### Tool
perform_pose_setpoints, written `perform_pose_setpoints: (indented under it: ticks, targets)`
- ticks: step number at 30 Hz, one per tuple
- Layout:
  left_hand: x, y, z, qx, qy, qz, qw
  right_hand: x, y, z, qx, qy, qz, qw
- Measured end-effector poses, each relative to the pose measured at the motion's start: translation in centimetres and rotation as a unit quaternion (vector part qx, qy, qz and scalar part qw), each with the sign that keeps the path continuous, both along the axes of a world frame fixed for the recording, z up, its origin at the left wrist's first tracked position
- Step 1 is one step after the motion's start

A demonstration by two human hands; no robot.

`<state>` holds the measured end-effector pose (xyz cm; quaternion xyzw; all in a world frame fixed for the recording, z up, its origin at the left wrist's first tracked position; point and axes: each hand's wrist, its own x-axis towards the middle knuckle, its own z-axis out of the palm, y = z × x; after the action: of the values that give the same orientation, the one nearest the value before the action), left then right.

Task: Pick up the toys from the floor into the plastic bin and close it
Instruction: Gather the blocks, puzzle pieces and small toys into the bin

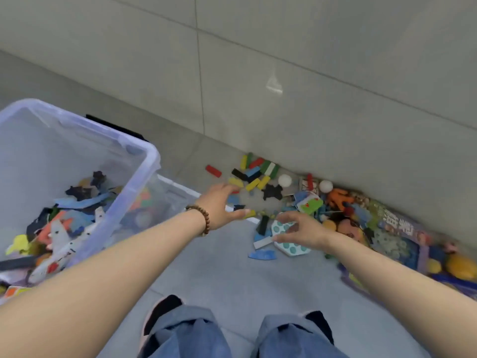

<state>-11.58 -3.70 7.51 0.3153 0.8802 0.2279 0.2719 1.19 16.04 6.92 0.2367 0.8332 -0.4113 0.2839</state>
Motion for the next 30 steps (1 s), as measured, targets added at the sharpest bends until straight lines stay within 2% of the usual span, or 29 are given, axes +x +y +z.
perform_pose_setpoints:
  ticks: [5,10,14,18,24,27,30]
  targets:
    - [4.6,2.3,-8.7,-0.097,-0.041,-0.061,0.993,3.2,0.1,-6.2,-0.032,0.023,-0.063,0.997]
    - [7.2,4.9,-13.0,-0.093,0.033,-0.076,0.992,5.3,1.0,-8.8,-0.055,0.071,-0.142,0.986]
    - [7.5,6.3,-14.6,-0.036,0.073,-0.063,0.995,6.0,1.5,-9.8,-0.081,0.111,-0.207,0.969]
    - [7.1,6.3,-14.7,-0.037,0.11,-0.135,0.984,6.2,1.4,-10.3,-0.1,0.13,-0.254,0.953]
    - [6.3,5.9,-14.5,-0.038,0.132,-0.152,0.979,5.9,1.6,-10.3,-0.117,0.139,-0.252,0.95]
    - [5.8,6.1,-14.0,-0.017,0.107,-0.133,0.985,5.8,1.8,-10.4,-0.114,0.136,-0.253,0.951]
    - [5.5,6.1,-14.2,-0.024,0.044,-0.093,0.994,5.8,1.8,-10.4,-0.11,0.13,-0.252,0.953]
